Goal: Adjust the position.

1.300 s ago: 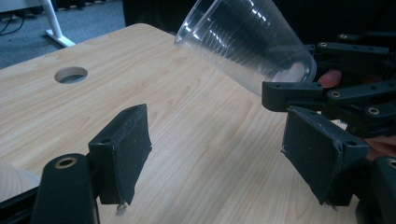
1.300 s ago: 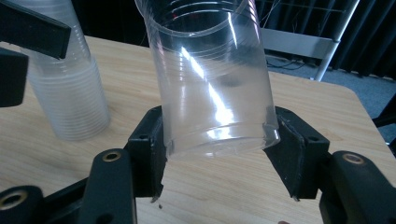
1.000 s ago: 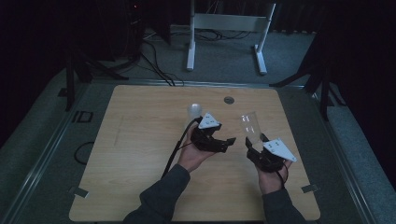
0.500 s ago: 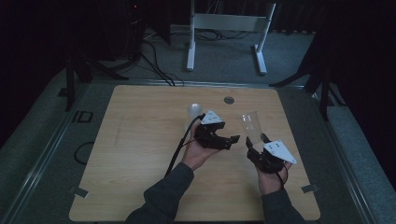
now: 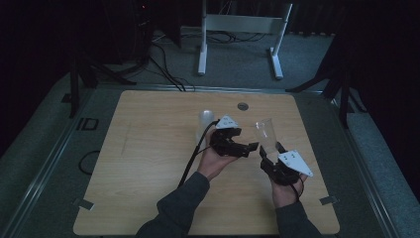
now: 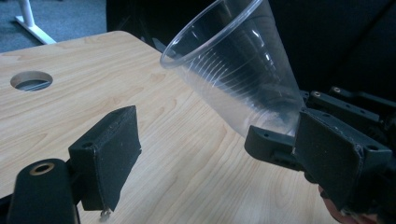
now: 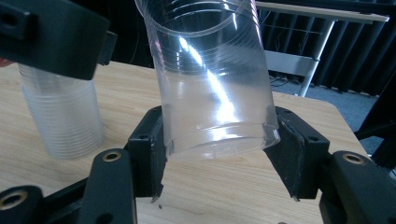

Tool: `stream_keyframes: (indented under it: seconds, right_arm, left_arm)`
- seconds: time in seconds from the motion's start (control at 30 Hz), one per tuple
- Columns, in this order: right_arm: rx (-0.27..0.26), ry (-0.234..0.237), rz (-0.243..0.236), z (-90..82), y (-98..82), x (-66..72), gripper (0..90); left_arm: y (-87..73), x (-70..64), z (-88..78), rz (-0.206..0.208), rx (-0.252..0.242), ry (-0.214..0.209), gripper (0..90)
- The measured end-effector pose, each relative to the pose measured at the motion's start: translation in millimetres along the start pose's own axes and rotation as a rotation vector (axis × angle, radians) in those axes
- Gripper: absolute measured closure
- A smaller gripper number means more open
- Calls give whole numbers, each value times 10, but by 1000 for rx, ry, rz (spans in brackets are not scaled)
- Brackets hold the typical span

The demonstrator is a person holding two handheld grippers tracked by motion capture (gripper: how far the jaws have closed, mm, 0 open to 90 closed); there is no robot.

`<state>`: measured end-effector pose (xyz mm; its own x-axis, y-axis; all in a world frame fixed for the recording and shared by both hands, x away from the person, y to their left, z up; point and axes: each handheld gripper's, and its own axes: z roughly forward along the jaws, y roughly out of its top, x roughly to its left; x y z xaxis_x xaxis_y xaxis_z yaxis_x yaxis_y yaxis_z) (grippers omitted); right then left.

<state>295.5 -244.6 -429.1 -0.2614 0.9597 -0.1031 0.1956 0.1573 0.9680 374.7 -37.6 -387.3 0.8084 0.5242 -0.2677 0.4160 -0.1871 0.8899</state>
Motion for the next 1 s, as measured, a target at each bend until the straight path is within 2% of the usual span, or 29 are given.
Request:
stream_keyframes:
  seconds: [0.5,0.8,1.0]
  right_arm:
    - [-23,-1,-6,-21,8,44,418]
    - [-31,3,-6,-36,8,78,418]
    - [-34,7,-8,-41,3,97,418]
  left_arm:
    - [14,7,57,-62,-35,-55,150]
    - [17,5,82,-85,-51,-77,152]
    - [16,11,106,-108,-64,-110,152]
